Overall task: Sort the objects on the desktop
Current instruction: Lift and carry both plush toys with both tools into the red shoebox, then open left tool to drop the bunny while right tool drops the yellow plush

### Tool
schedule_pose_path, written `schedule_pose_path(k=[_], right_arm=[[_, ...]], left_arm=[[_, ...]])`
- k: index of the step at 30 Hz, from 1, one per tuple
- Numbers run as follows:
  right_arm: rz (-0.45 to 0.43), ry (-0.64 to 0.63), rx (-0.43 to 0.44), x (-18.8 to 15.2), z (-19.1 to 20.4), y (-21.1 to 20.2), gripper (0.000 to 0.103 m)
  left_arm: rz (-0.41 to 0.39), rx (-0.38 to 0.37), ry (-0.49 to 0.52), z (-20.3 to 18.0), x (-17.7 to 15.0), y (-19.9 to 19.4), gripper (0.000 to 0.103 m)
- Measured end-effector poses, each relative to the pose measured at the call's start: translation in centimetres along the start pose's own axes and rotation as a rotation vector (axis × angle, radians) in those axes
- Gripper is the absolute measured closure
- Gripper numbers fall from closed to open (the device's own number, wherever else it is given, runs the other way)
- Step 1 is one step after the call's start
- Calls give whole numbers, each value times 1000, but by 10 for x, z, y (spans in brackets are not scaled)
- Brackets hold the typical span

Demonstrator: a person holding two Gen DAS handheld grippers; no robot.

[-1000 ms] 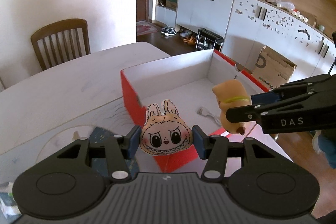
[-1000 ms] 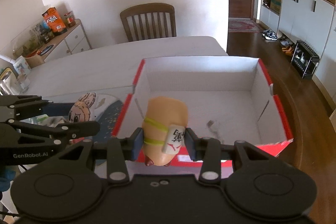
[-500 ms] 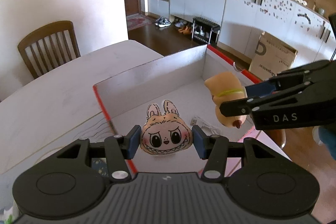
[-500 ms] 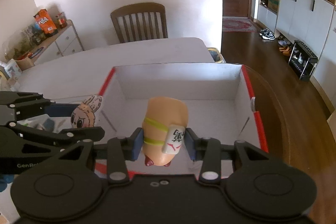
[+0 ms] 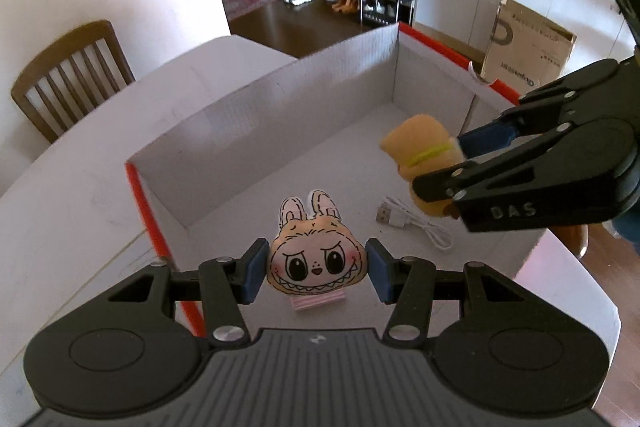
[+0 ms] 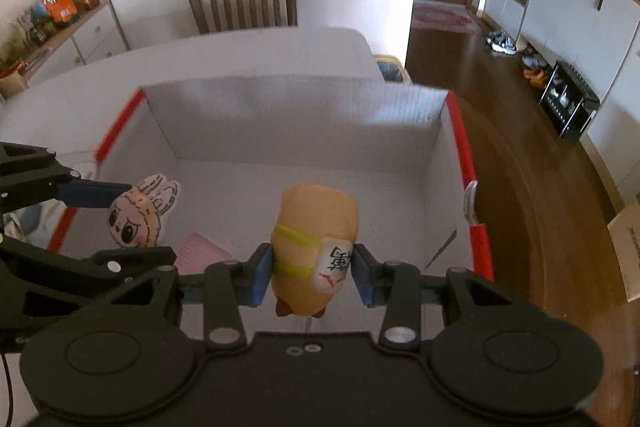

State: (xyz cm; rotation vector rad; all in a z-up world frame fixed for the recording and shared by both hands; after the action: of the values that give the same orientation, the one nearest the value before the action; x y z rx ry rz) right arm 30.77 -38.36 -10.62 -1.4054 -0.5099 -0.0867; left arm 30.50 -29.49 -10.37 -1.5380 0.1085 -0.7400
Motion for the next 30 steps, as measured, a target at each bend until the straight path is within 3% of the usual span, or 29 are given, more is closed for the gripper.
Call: schedule_pose_path(k=[13, 30], right_arm=[[113, 5, 7, 16, -7, 40, 62], [151, 0, 21, 20, -7, 49, 58]], left_arm=[[144, -37, 25, -6, 9, 45, 51], [294, -114, 32, -9, 0, 65, 51]])
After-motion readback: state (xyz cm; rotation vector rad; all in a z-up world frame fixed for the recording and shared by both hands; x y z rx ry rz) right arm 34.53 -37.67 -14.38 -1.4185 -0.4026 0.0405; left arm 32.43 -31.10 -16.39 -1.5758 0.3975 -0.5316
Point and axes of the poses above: each gripper's, at about its wrist camera, not at the fingertips, and y roughly the way its jaws point, z to its left, x to its top, the point moved 6 cm from there along y, roughly the way its jaws point, and after that the axes turned 11 degrees about z, right-handed, at the moved point
